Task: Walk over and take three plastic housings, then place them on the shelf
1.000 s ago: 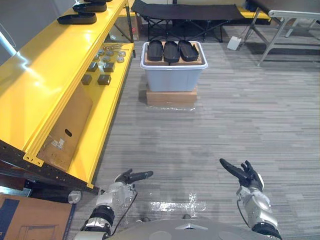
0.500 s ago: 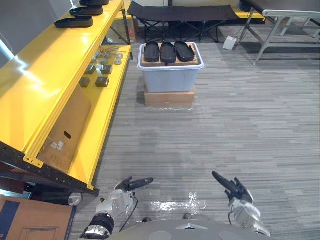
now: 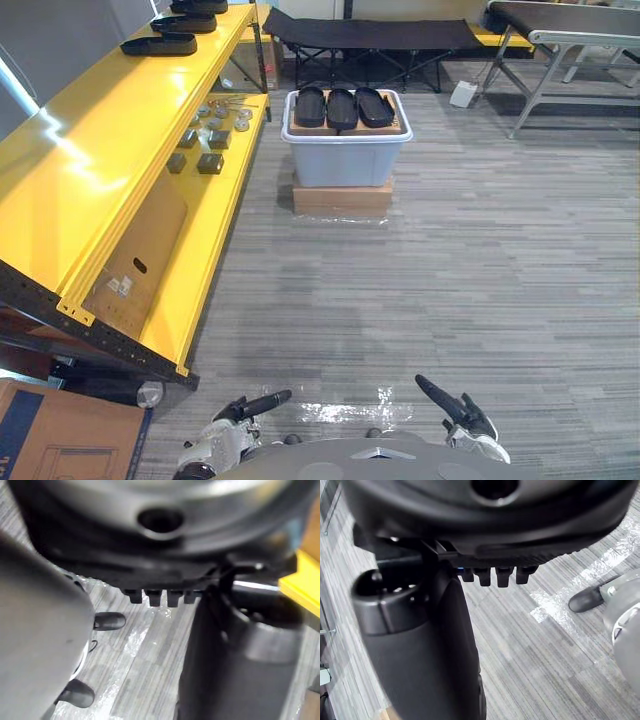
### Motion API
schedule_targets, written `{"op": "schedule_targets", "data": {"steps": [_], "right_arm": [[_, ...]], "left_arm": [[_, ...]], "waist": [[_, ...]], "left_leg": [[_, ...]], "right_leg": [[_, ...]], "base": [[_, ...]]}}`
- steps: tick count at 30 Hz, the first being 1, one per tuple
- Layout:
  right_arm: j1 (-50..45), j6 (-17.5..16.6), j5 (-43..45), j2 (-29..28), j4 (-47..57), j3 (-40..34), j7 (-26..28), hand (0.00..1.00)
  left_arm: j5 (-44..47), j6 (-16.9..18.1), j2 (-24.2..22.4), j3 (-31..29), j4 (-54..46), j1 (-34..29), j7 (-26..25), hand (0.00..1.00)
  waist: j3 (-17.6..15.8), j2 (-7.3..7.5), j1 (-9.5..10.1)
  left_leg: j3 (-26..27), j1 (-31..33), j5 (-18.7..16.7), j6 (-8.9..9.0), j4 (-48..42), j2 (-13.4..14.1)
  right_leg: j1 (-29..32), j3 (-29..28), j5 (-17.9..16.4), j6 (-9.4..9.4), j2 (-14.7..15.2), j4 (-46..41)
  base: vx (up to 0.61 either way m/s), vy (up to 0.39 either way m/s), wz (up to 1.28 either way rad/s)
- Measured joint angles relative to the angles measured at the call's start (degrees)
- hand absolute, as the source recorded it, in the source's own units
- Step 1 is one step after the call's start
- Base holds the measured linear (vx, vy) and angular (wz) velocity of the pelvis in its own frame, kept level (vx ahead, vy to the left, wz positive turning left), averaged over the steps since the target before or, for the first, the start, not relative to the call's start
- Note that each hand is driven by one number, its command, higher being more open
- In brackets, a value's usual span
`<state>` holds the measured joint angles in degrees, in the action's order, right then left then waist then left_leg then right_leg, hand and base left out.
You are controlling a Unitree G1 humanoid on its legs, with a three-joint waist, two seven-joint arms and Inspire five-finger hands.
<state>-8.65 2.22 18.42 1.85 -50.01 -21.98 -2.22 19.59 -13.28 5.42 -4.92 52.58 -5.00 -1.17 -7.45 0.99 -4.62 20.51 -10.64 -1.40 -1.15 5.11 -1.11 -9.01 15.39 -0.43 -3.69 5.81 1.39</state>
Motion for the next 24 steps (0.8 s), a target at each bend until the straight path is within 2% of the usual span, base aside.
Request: {"op": "schedule_targets", "data": {"steps": [2,4,5,6,7,8,9,10,11,13,14,15,17,18,19,20,21,22,23,24], "right_arm": [[0.16,0.37,0.01,-0.11,-0.51,0.01,-0.04,1.0],[0.24,1.07,0.13,-0.51,-0.6,0.03,-0.34,1.0],[0.44,1.44,0.43,-0.6,-1.33,0.03,-0.61,1.0],[0.63,1.47,1.28,-1.12,-1.56,0.15,-0.75,1.0],[0.44,1.47,1.66,-1.76,-2.2,0.13,-0.7,1.0],[0.29,1.56,2.61,-2.22,-2.95,-0.27,-0.43,1.0],[-0.15,1.55,2.8,-2.47,-3.86,-0.6,-0.21,1.0],[-1.51,0.71,2.88,-3.07,-4.27,-2.07,0.33,1.0],[-1.91,0.14,2.86,-3.44,-4.22,-2.76,0.58,1.0],[-3.33,-1.06,2.72,-4.57,-4.38,-5.83,1.22,1.0],[-3.99,-1.18,2.56,-4.8,-4.54,-6.43,1.55,1.0],[-5.55,-1.55,2.24,-5.33,-5.07,-7.28,2.01,1.0],[-7.1,-1.14,2.23,-5.54,-6.31,-7.9,2.31,1.0],[-8.62,-0.74,2.35,-5.63,-6.8,-7.95,2.27,1.0],[-9.37,-0.22,2.34,-5.6,-7.01,-8.24,2.27,1.0],[-10.31,0.62,2.22,-5.63,-8.34,-8.45,2.51,1.0],[-10.46,1.0,2.22,-5.6,-9.58,-9.03,2.43,1.0],[-10.28,1.04,2.19,-5.45,-10.12,-9.21,2.02,1.0],[-10.21,0.91,2.1,-5.03,-10.22,-9.15,2.06,1.0],[-9.12,0.81,2.32,-3.57,-11.18,-8.99,1.61,1.0]], "left_arm": [[0.0,0.01,0.05,0.41,0.0,0.07,0.8,1.0],[0.18,-0.74,0.6,1.6,0.1,0.62,0.93,1.0],[0.15,-0.84,0.59,2.17,1.21,1.52,0.85,1.0],[-0.12,-0.91,0.73,2.33,2.76,2.6,0.83,1.0],[-0.29,-1.19,1.2,2.33,3.52,3.62,0.77,1.0],[-0.53,-1.24,1.65,2.29,3.83,3.97,0.75,1.0],[-1.23,-1.28,2.2,2.29,4.67,3.97,0.7,1.0],[-2.33,-1.43,2.67,1.96,6.07,3.97,0.86,1.0],[-2.35,-1.58,2.84,1.94,6.27,4.02,0.99,1.0],[-3.6,-1.54,2.97,1.0,6.66,4.01,0.97,1.0],[-3.49,-1.47,2.95,0.53,6.76,3.9,0.52,1.0],[-3.21,-1.28,2.94,-0.42,6.8,3.57,-0.46,1.0],[-0.78,-0.5,2.95,-1.89,6.37,2.88,-2.02,1.0],[0.93,-0.49,2.87,-3.63,6.24,2.8,-2.33,1.0],[1.7,-0.44,2.69,-4.67,6.11,2.53,-2.39,1.0],[3.45,-0.14,2.18,-7.13,5.46,1.97,-2.48,1.0],[3.46,0.68,1.66,-8.43,4.15,2.17,-2.72,1.0],[4.71,0.83,1.08,-9.24,1.81,2.59,-2.59,1.0],[4.9,0.79,1.13,-9.4,1.08,2.84,-2.35,1.0],[4.73,0.67,0.98,-9.17,0.48,3.62,-1.89,1.0]], "waist": [[-0.38,0.46,0.2],[-0.75,0.68,0.31],[-1.6,1.05,0.39],[-2.99,0.51,0.39],[-4.48,1.18,0.24],[-4.8,1.54,0.13],[-5.2,1.75,0.19],[-5.32,1.98,0.22],[-5.32,1.97,0.21],[-5.35,1.96,0.29],[-5.32,1.92,0.27],[-5.24,2.02,0.3],[-5.03,2.01,0.3],[-4.53,1.5,-0.02],[-3.93,1.04,-0.21],[-2.68,1.39,-0.32],[-2.86,0.5,-0.56],[-3.16,-1.07,0.06],[-3.62,-1.12,0.5],[-3.95,-1.01,1.21]], "left_leg": [[-0.02,0.14,-0.85,0.27,0.0,-0.06],[0.03,0.1,-1.58,-0.28,-0.01,-0.56],[0.13,0.15,-1.77,-0.48,-0.02,-0.26],[-0.15,-0.96,-1.81,-0.65,-0.04,0.14],[-0.37,-2.11,-2.2,-1.2,-0.55,0.68],[-0.46,-2.13,-2.89,-1.05,-1.54,1.02],[-0.5,-2.05,-3.99,-0.74,-3.17,1.73],[-0.59,-1.94,-5.67,0.41,-5.42,3.47],[-0.65,-1.93,-6.21,0.84,-6.08,4.25],[-0.76,-2.84,-9.04,3.39,-8.92,7.43],[-0.81,-3.19,-9.95,4.16,-9.72,8.29],[-0.92,-4.31,-12.05,5.86,-11.68,10.04],[-1.43,-5.14,-15.29,8.33,-14.88,12.33],[-1.96,-5.23,-16.37,8.84,-15.88,14.29],[-2.18,-5.48,-16.68,8.94,-15.94,15.47],[-3.12,-4.28,-17.46,7.64,-20.93,17.47],[-4.13,-0.77,-16.95,5.84,-29.2,20.81],[-4.67,4.47,-12.82,0.53,-41.41,25.57],[-5.4,7.13,-10.71,0.85,-46.9,26.86],[-5.5,11.06,-13.47,3.64,-53.28,25.04]], "right_leg": [[2.27,-0.29,-2.42,0.16,0.65,-4.63],[5.71,-0.92,-6.07,-0.17,2.23,-13.09],[9.93,-1.57,-6.52,-0.12,2.97,-21.18],[13.38,-1.5,-5.89,-1.09,4.04,-30.26],[15.56,-1.29,-6.96,-0.65,4.87,-34.97],[16.3,-1.19,-7.73,0.01,5.27,-36.01],[17.48,-1.19,-8.47,-0.02,5.66,-35.86],[18.72,-1.19,-8.25,-0.39,5.91,-31.77],[19.14,-1.36,-7.99,-0.67,6.06,-29.54],[20.44,-4.32,-5.95,-2.28,6.09,-22.01],[20.41,-4.95,-5.61,-2.45,6.07,-20.95],[19.99,-6.13,-5.14,-3.22,5.97,-19.8],[19.72,-6.84,-4.97,-3.56,5.96,-19.37],[19.61,-6.18,-5.12,-3.54,5.22,-19.41],[19.33,-6.05,-5.4,-3.29,4.07,-18.71],[17.45,-6.52,-2.8,-2.67,2.15,-16.99],[16.43,-5.53,-0.91,-0.84,0.5,-17.7],[12.86,-4.22,-1.7,1.41,-2.21,-15.57],[10.9,-3.72,-1.97,2.15,-2.94,-14.41],[6.08,-3.94,-2.51,3.08,-2.94,-11.51]], "base": [[0.0,0.029,-0.04],[0.03,0.027,-0.06],[0.04,0.025,-0.02],[0.03,0.013,0.04],[0.04,-0.006,0.16],[0.05,-0.026,0.12],[0.15,-0.06,0.09],[0.17,-0.062,0.05],[0.25,-0.083,0.0],[0.29,-0.112,-0.03],[0.34,-0.172,0.03],[0.28,-0.168,0.07],[0.41,-0.284,0.18],[0.47,-0.356,0.29],[0.55,-0.406,0.42],[0.56,-0.448,0.48],[0.64,-0.56,0.46],[0.49,-0.485,0.3],[0.59,-0.512,0.06],[0.58,-0.427,-0.04]]}}
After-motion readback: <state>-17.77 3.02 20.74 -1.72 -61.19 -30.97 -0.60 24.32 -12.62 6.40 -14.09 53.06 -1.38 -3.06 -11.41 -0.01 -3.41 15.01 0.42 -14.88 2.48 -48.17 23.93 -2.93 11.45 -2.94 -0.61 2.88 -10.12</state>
